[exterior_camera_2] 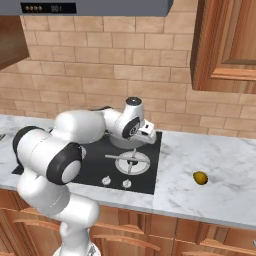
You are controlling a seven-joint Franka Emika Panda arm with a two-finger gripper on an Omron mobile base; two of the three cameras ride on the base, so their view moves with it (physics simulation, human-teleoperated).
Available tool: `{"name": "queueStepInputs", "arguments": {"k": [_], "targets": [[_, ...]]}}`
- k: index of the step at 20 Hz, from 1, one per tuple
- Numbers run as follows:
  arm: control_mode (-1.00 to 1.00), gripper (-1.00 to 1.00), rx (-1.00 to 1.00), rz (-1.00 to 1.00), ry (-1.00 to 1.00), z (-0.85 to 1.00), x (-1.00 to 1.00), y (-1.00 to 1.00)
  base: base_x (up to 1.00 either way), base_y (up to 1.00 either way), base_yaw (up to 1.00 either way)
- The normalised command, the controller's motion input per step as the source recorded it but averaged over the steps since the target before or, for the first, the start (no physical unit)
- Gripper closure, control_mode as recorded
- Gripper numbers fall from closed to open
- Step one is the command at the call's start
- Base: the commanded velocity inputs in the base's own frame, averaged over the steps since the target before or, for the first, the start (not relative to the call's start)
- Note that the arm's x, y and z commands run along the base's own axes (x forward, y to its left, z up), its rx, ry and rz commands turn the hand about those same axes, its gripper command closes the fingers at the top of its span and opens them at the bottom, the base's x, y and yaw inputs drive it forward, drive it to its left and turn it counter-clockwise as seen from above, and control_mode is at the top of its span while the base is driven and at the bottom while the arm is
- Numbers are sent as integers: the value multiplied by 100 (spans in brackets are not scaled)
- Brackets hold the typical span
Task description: Put the avocado and lemon in the pot. Retrieve the spatula and lightly stir the vegetables in the pot.
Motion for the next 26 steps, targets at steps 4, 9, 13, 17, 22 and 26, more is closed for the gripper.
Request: {"name": "queueStepInputs", "arguments": {"k": [4,9,13,17,22,26], "targets": [[-100,-100,0,0,0,31,-79,-64,0,0,0],[-100,-100,0,0,0,19,-76,-72,0,0,0],[-100,-100,-5,4,0,3,-68,-54,0,0,0],[-100,-100,-4,14,0,10,-49,-37,0,0,0],[-100,-100,-16,25,-6,7,-28,-46,0,0,0],[-100,-100,-11,19,6,0,1,-32,0,0,0]]}}
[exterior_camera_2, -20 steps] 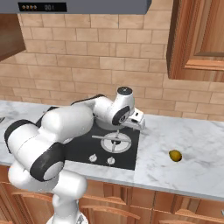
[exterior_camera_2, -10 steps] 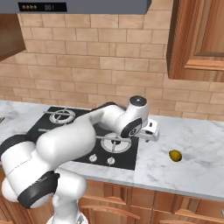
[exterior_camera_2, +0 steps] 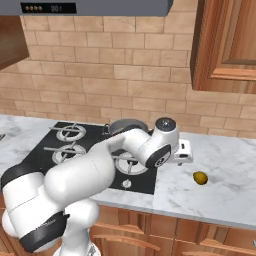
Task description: Put the avocado and lemon in the pot. Retrieve the spatula and lightly stir the vegetables in the pot.
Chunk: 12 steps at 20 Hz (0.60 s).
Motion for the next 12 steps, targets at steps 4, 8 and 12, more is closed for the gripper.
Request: {"name": "queueStepInputs", "arguments": {"k": [4,8,12], "targets": [[-100,-100,-10,18,8,0,0,-39,0,0,0],[-100,-100,-3,17,0,0,0,-35,0,0,0],[-100,-100,-6,14,0,-2,1,-43,0,0,0]]}}
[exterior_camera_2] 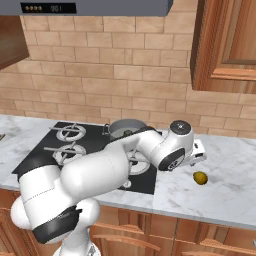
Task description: Put the avocado and lemon in the pot. Retrieve the spatula and lightly stir the vegetables in the pot.
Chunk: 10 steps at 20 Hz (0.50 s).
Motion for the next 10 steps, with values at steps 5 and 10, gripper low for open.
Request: {"name": "queueStepInputs", "arguments": {"k": [5,10], "targets": [[-100,-100,-10,3,5,-8,13,-41,0,0,0],[-100,-100,-12,0,18,-22,39,-32,0,0,0]]}}
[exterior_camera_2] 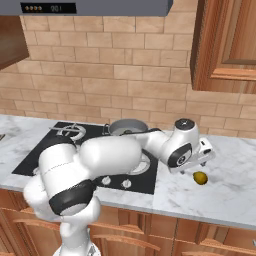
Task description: Put the avocado and lemon in the pot. Retrieve the spatula and lightly stir the vegetables in the pot.
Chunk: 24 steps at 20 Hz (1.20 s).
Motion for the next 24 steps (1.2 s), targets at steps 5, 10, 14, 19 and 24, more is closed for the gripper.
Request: {"name": "queueStepInputs", "arguments": {"k": [5,10,14,19,24], "targets": [[-100,-100,-1,1,8,-20,22,-27,0,0,0],[-100,-100,0,4,0,-27,16,-25,0,0,0],[-100,-100,0,0,-1,-28,11,-18,0,0,0],[-100,-100,1,0,0,-15,22,-11,0,0,0],[-100,-100,3,0,0,-14,18,-19,0,0,0]]}}
